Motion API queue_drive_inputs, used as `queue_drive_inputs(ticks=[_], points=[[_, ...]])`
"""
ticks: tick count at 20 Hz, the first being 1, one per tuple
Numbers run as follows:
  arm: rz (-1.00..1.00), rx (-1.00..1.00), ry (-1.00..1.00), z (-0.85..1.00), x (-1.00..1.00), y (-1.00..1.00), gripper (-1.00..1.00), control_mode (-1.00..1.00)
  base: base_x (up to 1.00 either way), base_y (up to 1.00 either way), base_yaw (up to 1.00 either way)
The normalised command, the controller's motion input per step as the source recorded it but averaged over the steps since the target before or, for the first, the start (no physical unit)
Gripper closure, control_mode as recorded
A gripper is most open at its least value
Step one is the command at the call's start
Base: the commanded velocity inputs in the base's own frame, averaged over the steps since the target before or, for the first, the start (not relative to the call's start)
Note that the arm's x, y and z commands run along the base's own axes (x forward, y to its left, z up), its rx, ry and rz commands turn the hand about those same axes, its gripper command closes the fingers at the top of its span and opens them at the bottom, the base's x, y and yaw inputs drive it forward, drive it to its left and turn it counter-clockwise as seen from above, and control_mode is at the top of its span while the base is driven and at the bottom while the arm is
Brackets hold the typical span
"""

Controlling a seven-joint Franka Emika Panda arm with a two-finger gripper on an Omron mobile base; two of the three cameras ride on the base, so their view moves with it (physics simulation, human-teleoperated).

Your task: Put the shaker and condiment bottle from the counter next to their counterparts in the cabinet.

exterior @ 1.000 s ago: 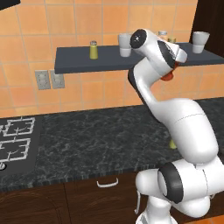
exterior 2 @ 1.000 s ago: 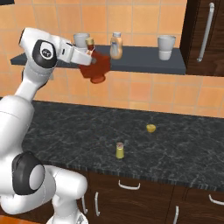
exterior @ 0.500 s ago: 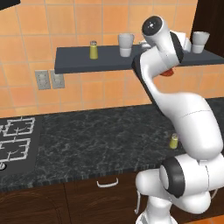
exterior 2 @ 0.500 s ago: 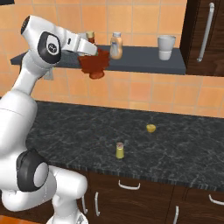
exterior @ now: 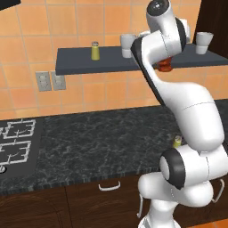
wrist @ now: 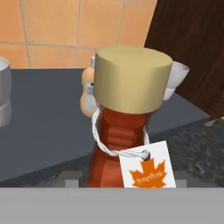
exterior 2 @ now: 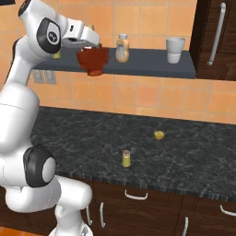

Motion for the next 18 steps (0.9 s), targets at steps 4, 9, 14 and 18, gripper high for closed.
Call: queue_drive_inputs(ticks=[4,9,14,18], points=[[0.12,-0.02,0.0,0.36,0.05,0.29,1.0,-1.0,0.0,0.0,0.0],[0.03,-0.06,-0.02,0.05,0.21,0.07,1.0,-1.0,0.0,0.0,0.0],[0.0,-0.17,-0.17,-0.43,0.22,0.0,1.0,-1.0,0.0,0.0,0.0],[0.01,-0.03,-0.1,-0.31,0.28,0.0,1.0,-1.0,0.0,0.0,0.0]])
